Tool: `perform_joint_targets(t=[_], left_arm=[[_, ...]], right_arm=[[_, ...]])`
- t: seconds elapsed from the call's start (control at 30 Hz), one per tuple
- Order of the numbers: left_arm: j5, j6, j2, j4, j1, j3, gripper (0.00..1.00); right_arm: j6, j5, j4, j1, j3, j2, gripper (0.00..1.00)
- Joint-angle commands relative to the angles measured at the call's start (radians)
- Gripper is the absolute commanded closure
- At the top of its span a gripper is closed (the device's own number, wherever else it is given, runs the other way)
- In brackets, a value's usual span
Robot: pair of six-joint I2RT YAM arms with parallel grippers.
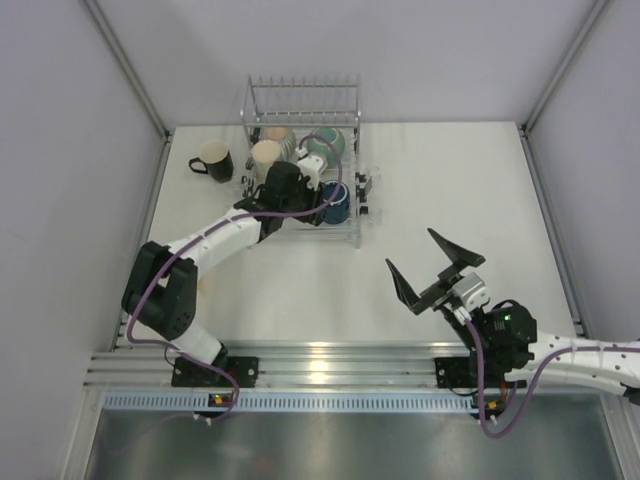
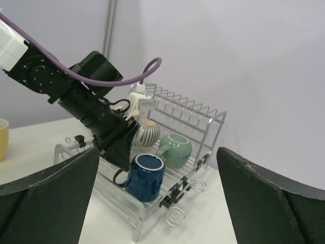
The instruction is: Load the cups into the dish rack
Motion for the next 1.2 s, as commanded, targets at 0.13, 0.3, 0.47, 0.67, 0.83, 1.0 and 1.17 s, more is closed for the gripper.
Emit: perform_joint_targets(t=[0.13, 0.3, 0.47, 0.67, 0.83, 1.0, 1.17], left_arm=[[-0.003, 0.010, 0.068, 0.005, 0.002, 0.048, 0.61], [-0.008, 0.015, 0.093, 0.007, 0.002, 0.075, 0.68], [-0.023, 0.010, 0.064, 0.005, 0.002, 0.068, 1.00], [-0.065, 0.018, 0.016, 0.013, 0.002, 0.062, 1.00], [-0.109, 0.042, 0.043, 0.045, 0.002, 0.091, 1.00], [-0.109, 0.077, 0.097, 0.070, 0.004, 0.140, 1.00], [-0.109, 0.105, 0.165, 0.079, 0.005, 0.202, 1.00]], right_arm=[[0.002, 0.001, 0.026, 0.015, 0.005, -0.013, 0.01], [0.002, 0.004, 0.015, 0.015, 0.006, -0.026, 0.01], [0.002, 0.007, 0.014, 0.015, 0.005, -0.017, 0.01], [0.001, 0.007, 0.035, 0.015, 0.005, 0.011, 0.01], [0.001, 0.007, 0.041, 0.017, 0.006, 0.023, 0.01], [-0.001, 0.012, 0.025, 0.017, 0.006, 0.007, 0.00], [-0.007, 0.020, 0.008, 0.015, 0.011, -0.009, 0.00]])
